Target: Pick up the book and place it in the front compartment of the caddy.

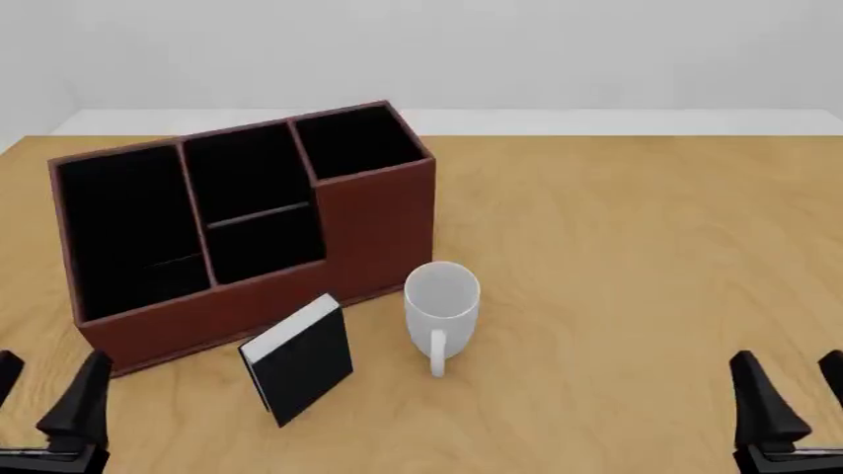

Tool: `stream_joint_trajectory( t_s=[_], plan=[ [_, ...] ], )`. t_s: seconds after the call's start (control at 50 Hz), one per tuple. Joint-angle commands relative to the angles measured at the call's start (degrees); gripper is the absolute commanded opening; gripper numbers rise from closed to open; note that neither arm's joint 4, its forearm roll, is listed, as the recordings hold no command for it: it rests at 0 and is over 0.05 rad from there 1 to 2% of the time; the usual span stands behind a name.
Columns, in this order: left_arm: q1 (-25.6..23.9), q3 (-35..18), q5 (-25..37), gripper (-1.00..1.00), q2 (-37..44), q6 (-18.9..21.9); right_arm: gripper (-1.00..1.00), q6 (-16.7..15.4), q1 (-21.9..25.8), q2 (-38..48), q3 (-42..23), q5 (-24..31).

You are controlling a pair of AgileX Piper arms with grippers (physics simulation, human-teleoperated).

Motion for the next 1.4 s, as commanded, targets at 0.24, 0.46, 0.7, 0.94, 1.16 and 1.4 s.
stream_joint_trajectory(
  t_s=[0.24, 0.46, 0.7, 0.94, 1.16, 1.4],
  plan=[
    [-1.55, -1.66, -5.47, 1.00, 7.09, 1.82, 1.00, -0.23, -0.69, 0.03, -0.18, -0.16],
    [-2.58, -10.51, -7.25, 1.00, 13.76, 2.54, 1.00, -0.09, -0.75, 0.07, -0.11, -0.02],
    [-10.93, -23.09, -7.22, 1.00, 29.54, 3.87, 1.00, -0.05, -0.76, 0.11, -0.08, -0.01],
    [-17.29, -32.43, 1.47, 1.00, 36.85, 5.48, 1.00, -0.03, -0.78, 0.22, -0.09, -0.08],
    [-24.62, -44.01, 13.08, 1.00, 44.75, 9.78, 1.00, -0.04, -0.78, 0.32, -0.11, -0.17],
    [-31.52, -56.59, 27.74, 1.00, 54.09, 11.31, 1.00, -0.05, -0.79, 0.26, -0.13, -0.09]
  ],
)
